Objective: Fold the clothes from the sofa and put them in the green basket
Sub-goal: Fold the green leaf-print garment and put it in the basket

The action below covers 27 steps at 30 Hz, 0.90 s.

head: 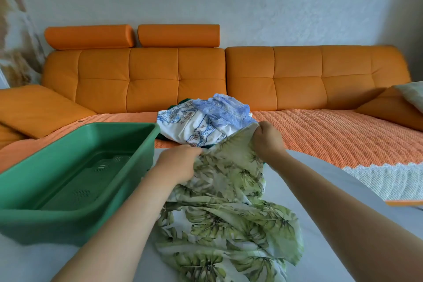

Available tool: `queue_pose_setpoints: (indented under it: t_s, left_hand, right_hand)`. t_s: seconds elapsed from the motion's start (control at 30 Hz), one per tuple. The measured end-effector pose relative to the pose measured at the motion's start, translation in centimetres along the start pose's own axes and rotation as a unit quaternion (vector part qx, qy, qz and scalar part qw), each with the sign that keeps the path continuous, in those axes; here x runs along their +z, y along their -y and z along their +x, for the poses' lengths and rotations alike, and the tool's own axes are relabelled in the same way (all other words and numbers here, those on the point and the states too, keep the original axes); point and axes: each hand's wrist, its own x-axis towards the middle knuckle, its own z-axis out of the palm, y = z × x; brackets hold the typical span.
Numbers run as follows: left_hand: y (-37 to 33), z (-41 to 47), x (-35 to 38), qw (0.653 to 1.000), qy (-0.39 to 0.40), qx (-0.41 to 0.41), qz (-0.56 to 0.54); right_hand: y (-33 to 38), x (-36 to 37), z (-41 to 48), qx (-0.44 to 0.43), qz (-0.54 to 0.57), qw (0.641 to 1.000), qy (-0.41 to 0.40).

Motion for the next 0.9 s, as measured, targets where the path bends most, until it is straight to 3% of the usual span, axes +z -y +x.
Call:
queue_pose_setpoints:
  t_s: [0.1,0.17,0.2,0.3,0.37,0.43,0.47,0.5,0.57,0.67,0.77,0.9]
  left_hand:
    - [0.9,-0.6,-1.7,0.984,0.077,-0.108,0.116]
    - [0.9,-0.8,-2.1,0.964,0.146,-0.154,0.161]
    - [0.8,-0.8,-2.0,0.968,0.141,-0.147,0.147]
    - [-0.8,-0.3,-1.2,0.992,0.072,-0.071,-0.073]
    - [-2.5,-0.5,-0.8,0.959,0.093,-0.050,-0.263]
    - [-3.8,-0.4,0.2,0.941,0.096,-0.028,-0.323]
    - [-3.8,-0.1,0.8,0.953,0.071,-0.023,-0.295]
    - [-3.3,0.5,1.1,0.967,0.028,-0.035,-0.249]
    - [-1.9,1.4,0.1,0.980,-0.052,-0.150,-0.120]
    - [0.9,1.7,-1.9,0.959,-0.025,-0.281,-0.009]
    - [0.7,1.5,-1.1,0.980,-0.027,-0.194,0.020]
    - [-2.0,1.4,1.0,0.999,-0.047,0.013,-0.002]
  right_hand:
    - [0.5,-0.5,-0.1,0.037,0.104,0.992,-0.055]
    - [0.7,-0.8,0.0,0.087,0.189,0.977,-0.044]
    - [0.9,-0.9,0.0,0.118,0.238,0.964,-0.024]
    - [1.5,-0.9,0.0,0.167,0.342,0.924,0.042]
    - [1.7,-0.8,-0.1,0.160,0.385,0.906,0.080]
    - [1.8,-0.9,-0.4,0.121,0.417,0.890,0.137]
    - [1.7,-0.9,-0.5,0.093,0.420,0.887,0.169]
    - [1.6,-1.0,-0.6,0.064,0.404,0.891,0.195]
    - [0.9,-1.0,-0.6,0.017,0.315,0.924,0.215]
    - [-0.1,-0.6,-0.7,-0.016,0.177,0.966,0.189]
    - [-1.0,0.2,-0.7,-0.027,0.008,0.978,0.208]
    - [-1.7,1.5,-1.4,-0.007,-0.130,0.943,0.306]
